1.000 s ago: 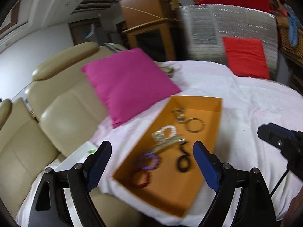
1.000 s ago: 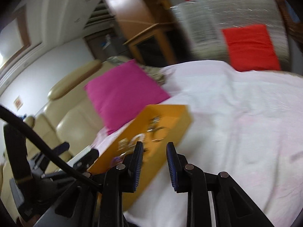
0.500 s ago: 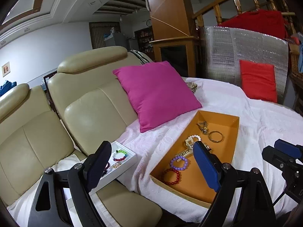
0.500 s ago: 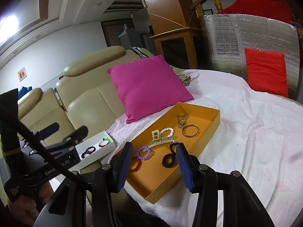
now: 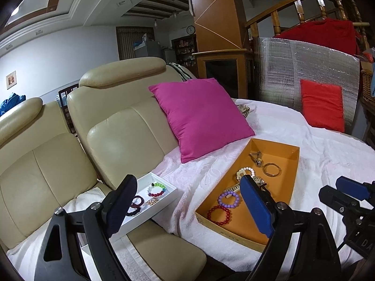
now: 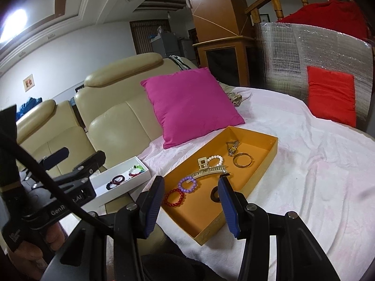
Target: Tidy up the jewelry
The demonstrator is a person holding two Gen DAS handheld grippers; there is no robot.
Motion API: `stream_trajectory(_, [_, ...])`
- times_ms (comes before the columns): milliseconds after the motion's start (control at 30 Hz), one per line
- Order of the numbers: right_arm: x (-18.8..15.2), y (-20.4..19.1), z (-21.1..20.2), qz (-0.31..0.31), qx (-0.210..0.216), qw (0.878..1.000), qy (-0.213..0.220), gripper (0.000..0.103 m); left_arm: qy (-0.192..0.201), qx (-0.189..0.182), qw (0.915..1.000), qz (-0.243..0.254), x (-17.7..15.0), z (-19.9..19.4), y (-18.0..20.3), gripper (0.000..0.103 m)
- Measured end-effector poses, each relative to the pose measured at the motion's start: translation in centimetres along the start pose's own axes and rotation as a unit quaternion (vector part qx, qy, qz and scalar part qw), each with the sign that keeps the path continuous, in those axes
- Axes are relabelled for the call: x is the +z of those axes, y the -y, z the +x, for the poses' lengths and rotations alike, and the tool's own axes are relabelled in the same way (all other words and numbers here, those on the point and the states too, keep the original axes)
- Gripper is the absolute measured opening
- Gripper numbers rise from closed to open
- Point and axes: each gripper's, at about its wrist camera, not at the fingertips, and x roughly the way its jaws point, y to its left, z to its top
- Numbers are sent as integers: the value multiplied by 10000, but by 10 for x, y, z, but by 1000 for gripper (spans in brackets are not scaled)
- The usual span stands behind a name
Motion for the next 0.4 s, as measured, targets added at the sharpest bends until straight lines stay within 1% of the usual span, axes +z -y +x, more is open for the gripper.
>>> stream_trajectory(100, [0, 1, 9, 15, 5, 10000, -92, 51, -15, 30, 10000, -5, 0, 4, 0, 90])
stream_trajectory(267, [4, -2, 26, -111, -7, 9997, -229, 51, -11, -79, 10000, -48, 1, 12, 2, 90])
stream_trajectory(333, [7, 0, 31, -147, 3, 9996, -246, 51, 39, -91, 9999, 94, 5, 14, 12, 90])
stream_trajectory(400, [11, 11, 30, -10, 7, 9998, -213, 51, 143, -161, 9990, 399, 12, 15, 34, 90])
